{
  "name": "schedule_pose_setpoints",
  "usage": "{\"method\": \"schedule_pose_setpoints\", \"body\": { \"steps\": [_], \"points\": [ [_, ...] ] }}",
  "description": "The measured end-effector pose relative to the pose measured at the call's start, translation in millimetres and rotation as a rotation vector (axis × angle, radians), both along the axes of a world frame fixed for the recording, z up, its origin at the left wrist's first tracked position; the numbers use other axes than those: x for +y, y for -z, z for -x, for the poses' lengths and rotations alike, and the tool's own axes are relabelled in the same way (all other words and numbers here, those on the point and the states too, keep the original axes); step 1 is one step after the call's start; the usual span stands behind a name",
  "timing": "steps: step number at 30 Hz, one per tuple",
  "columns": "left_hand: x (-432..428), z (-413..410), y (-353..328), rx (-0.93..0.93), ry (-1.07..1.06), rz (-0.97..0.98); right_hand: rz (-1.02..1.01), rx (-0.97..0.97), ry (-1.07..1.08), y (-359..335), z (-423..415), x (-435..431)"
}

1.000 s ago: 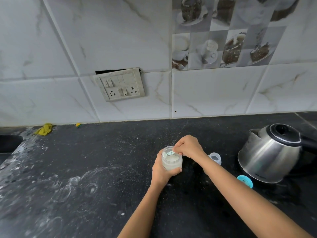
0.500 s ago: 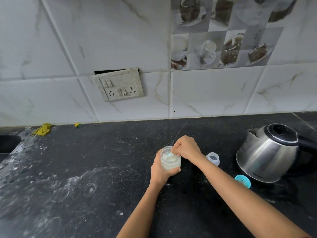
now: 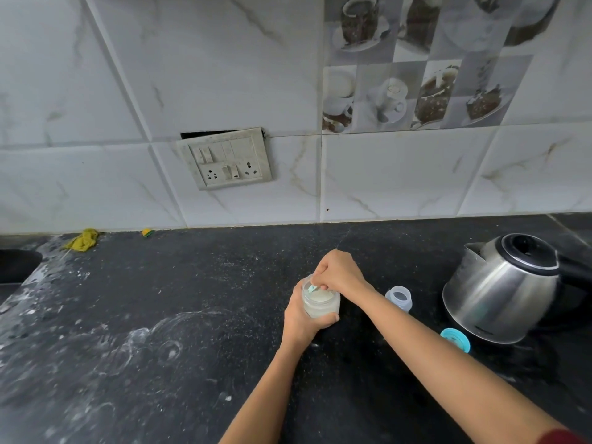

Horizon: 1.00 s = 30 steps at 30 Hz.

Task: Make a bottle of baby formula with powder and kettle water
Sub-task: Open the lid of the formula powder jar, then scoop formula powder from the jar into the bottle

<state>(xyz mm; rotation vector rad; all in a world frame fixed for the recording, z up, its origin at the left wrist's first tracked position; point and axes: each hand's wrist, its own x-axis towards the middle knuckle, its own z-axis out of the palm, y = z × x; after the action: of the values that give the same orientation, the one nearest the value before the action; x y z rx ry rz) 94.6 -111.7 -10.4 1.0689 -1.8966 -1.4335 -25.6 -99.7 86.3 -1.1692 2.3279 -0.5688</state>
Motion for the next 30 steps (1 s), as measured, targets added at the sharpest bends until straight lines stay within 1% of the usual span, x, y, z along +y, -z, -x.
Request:
{"method": "schedule_pose_setpoints", "body": {
  "steps": [8, 13, 18, 21, 27, 30],
  "points": [
    [0, 0, 0, 0.000, 0.007, 0.027, 0.036, -0.155, 0.072, -8, 15, 9],
    [-1, 0, 0, 0.015, 0.006, 0.057, 0.020, -0.209, 0.145, -9, 28, 24],
    [-2, 0, 0, 0.029, 0.018, 0.075, 0.069, -0.280, 0.208, -3, 40, 41],
    [-3, -1, -1, 0.044, 0.035, 0.093, 0.138, -0.328, 0.202, -3, 44, 51],
    [3, -4, 5, 0.000, -0.027, 0.040, 0.235, -0.380, 0.212, -2, 47, 68],
    [16, -5, 9, 0.006, -0.126, 0.000, 0.275, -0.390, 0.233, -5, 52, 76]
  ]
}}
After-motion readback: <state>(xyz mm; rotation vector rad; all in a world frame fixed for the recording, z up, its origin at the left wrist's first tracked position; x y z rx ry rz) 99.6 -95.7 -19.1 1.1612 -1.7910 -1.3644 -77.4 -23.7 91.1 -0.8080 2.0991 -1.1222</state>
